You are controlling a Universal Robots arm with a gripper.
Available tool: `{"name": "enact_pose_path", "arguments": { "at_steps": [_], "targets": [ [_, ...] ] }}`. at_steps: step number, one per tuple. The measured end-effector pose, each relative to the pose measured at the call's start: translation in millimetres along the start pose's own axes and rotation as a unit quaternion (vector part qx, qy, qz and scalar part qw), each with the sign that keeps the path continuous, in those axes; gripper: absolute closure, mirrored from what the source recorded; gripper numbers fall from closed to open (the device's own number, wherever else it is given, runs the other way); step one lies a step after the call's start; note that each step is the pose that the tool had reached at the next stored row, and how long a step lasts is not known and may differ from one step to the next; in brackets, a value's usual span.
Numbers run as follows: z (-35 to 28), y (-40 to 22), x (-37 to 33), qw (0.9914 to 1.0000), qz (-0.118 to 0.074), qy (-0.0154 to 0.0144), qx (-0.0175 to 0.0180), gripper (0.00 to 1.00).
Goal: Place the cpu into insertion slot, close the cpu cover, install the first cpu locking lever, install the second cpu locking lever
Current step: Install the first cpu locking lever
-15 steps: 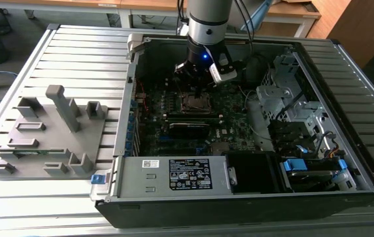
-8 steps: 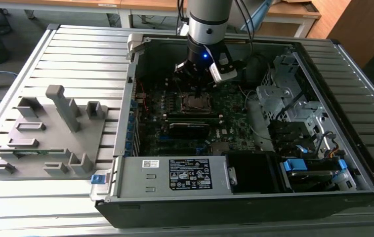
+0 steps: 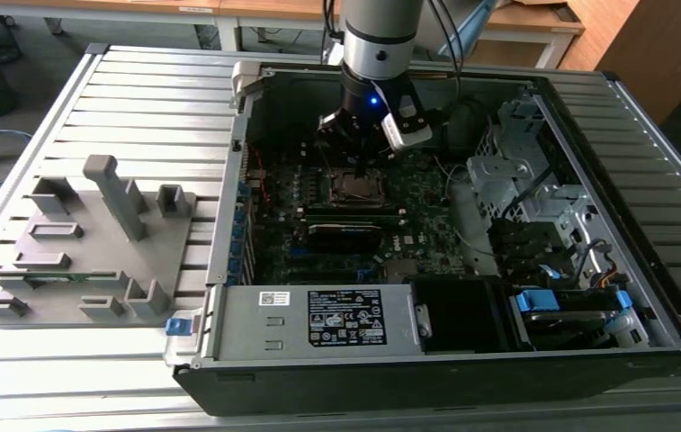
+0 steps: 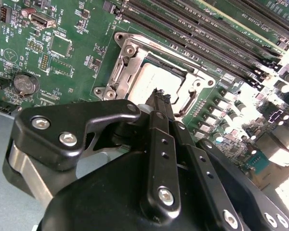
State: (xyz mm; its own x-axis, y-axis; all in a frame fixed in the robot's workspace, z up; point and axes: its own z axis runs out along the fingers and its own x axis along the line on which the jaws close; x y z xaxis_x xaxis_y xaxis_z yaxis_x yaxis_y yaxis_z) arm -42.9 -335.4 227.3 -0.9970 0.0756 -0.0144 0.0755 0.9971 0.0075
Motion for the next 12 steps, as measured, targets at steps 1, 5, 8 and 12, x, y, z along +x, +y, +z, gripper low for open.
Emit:
{"name": "enact_pose_path", "arguments": {
  "at_steps": [1,5,8,12],
  "targets": [
    [0.0,0.0,0.0,1.00000,0.000,0.0000,0.0000,0.89],
    [-0.2,0.0,0.0,1.00000,0.000,0.0000,0.0000,0.89],
    [-0.2,-0.1,1.5,1.00000,0.000,0.0000,0.0000,0.89],
    [-0.3,-0.4,5.9,1.00000,0.000,-0.0006,0.0000,0.89]
  ]
}}
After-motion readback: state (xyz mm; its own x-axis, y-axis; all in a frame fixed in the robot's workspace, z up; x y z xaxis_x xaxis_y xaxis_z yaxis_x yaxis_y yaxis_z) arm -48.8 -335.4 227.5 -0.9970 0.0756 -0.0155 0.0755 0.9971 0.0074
